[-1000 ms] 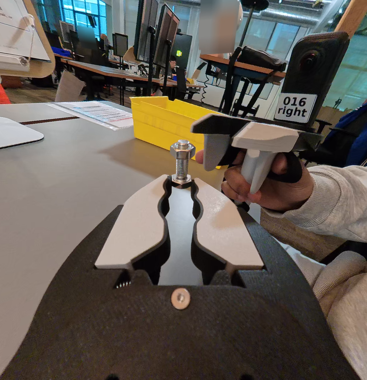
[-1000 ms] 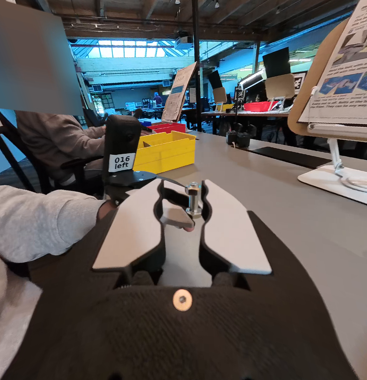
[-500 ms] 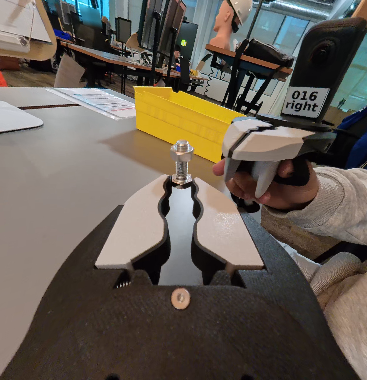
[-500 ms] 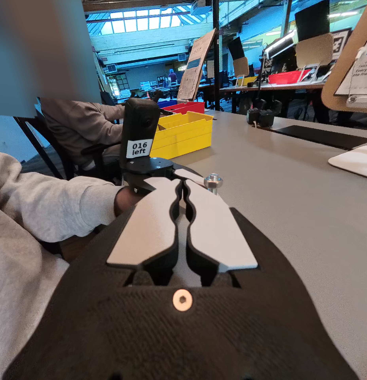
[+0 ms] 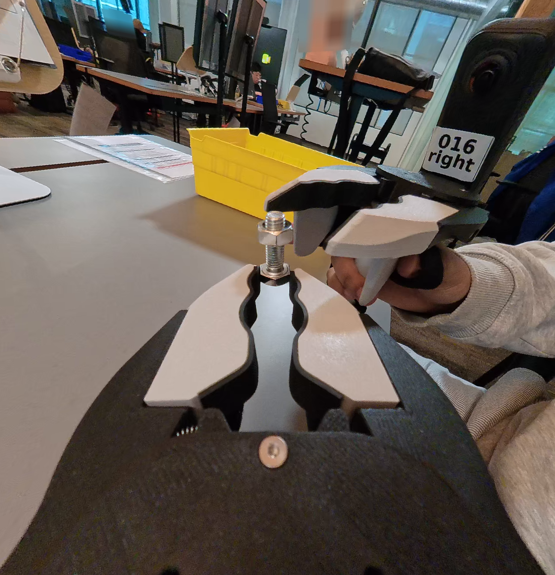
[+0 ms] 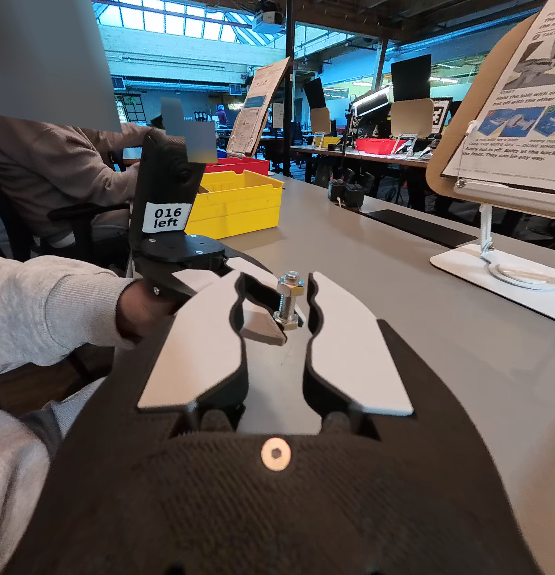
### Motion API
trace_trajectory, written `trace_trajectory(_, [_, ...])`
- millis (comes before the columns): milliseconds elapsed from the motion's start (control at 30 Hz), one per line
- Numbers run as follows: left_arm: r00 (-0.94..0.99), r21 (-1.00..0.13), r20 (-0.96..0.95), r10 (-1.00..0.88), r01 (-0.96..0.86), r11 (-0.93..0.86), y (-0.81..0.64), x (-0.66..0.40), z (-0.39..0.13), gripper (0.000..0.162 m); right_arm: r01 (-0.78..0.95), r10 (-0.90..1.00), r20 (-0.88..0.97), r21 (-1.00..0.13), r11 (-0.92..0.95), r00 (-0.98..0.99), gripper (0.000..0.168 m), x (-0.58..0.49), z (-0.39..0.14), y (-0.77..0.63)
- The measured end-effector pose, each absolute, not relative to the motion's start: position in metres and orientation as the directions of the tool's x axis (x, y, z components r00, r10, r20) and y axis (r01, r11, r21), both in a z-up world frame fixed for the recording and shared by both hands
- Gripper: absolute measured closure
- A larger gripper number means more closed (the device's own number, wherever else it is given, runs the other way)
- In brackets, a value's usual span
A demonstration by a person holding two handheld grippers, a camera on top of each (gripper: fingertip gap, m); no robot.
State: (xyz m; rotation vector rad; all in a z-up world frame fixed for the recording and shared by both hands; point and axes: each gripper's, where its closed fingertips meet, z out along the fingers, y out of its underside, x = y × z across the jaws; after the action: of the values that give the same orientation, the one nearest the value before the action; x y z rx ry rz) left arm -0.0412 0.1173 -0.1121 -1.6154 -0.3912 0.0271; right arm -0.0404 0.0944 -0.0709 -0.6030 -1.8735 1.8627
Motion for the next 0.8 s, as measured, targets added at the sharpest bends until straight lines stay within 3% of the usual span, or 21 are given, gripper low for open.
trace_trajectory(300, [0.944,-0.972,0.218,0.247,0.232,-0.026,0.118,-0.038,-0.111,0.143,0.046,0.588,-0.045,-0.999,-0.012,-0.808,0.13,-0.045,-0.075,0.097])
trace_trajectory(433, [0.951,-0.975,0.207,0.231,0.221,-0.032,0.12,-0.035,-0.111,0.143,0.044,0.59,-0.039,-0.999,-0.005,-0.806,0.136,-0.045,-0.075,0.098])
trace_trajectory(500, [0.952,-0.976,0.205,0.228,0.217,-0.028,0.12,-0.034,-0.11,0.143,0.045,0.583,-0.037,-0.999,0.0,-0.812,0.149,-0.044,-0.075,0.099])
trace_trajectory(800, [0.956,-0.977,0.211,0.203,0.211,0.022,0.12,-0.032,-0.102,0.143,0.05,0.56,-0.067,-0.998,-0.046,-0.826,0.151,-0.041,-0.069,0.101])
